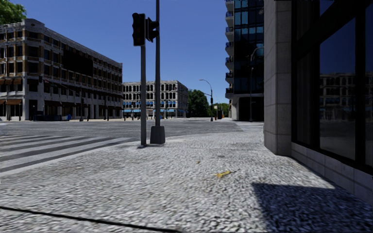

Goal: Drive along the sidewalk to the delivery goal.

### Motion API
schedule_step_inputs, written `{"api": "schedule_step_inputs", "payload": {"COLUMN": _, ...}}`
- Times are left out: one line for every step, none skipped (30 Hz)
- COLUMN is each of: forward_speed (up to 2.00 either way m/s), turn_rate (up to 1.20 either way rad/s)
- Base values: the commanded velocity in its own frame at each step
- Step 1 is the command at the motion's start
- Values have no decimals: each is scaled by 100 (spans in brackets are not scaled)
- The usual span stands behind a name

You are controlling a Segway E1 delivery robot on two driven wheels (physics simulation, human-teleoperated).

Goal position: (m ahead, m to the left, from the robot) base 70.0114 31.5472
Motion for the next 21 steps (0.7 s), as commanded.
{"api": "schedule_step_inputs", "payload": {"forward_speed": 200, "turn_rate": 57}}
{"api": "schedule_step_inputs", "payload": {"forward_speed": 200, "turn_rate": 58}}
{"api": "schedule_step_inputs", "payload": {"forward_speed": 200, "turn_rate": 59}}
{"api": "schedule_step_inputs", "payload": {"forward_speed": 200, "turn_rate": 59}}
{"api": "schedule_step_inputs", "payload": {"forward_speed": 200, "turn_rate": 62}}
{"api": "schedule_step_inputs", "payload": {"forward_speed": 200, "turn_rate": 65}}
{"api": "schedule_step_inputs", "payload": {"forward_speed": 200, "turn_rate": 65}}
{"api": "schedule_step_inputs", "payload": {"forward_speed": 200, "turn_rate": 66}}
{"api": "schedule_step_inputs", "payload": {"forward_speed": 200, "turn_rate": 66}}
{"api": "schedule_step_inputs", "payload": {"forward_speed": 200, "turn_rate": 66}}
{"api": "schedule_step_inputs", "payload": {"forward_speed": 200, "turn_rate": 66}}
{"api": "schedule_step_inputs", "payload": {"forward_speed": 200, "turn_rate": 66}}
{"api": "schedule_step_inputs", "payload": {"forward_speed": 200, "turn_rate": 66}}
{"api": "schedule_step_inputs", "payload": {"forward_speed": 200, "turn_rate": 66}}
{"api": "schedule_step_inputs", "payload": {"forward_speed": 200, "turn_rate": 66}}
{"api": "schedule_step_inputs", "payload": {"forward_speed": 200, "turn_rate": 66}}
{"api": "schedule_step_inputs", "payload": {"forward_speed": 200, "turn_rate": 66}}
{"api": "schedule_step_inputs", "payload": {"forward_speed": 200, "turn_rate": 66}}
{"api": "schedule_step_inputs", "payload": {"forward_speed": 200, "turn_rate": 66}}
{"api": "schedule_step_inputs", "payload": {"forward_speed": 200, "turn_rate": 66}}
{"api": "schedule_step_inputs", "payload": {"forward_speed": 200, "turn_rate": 66}}
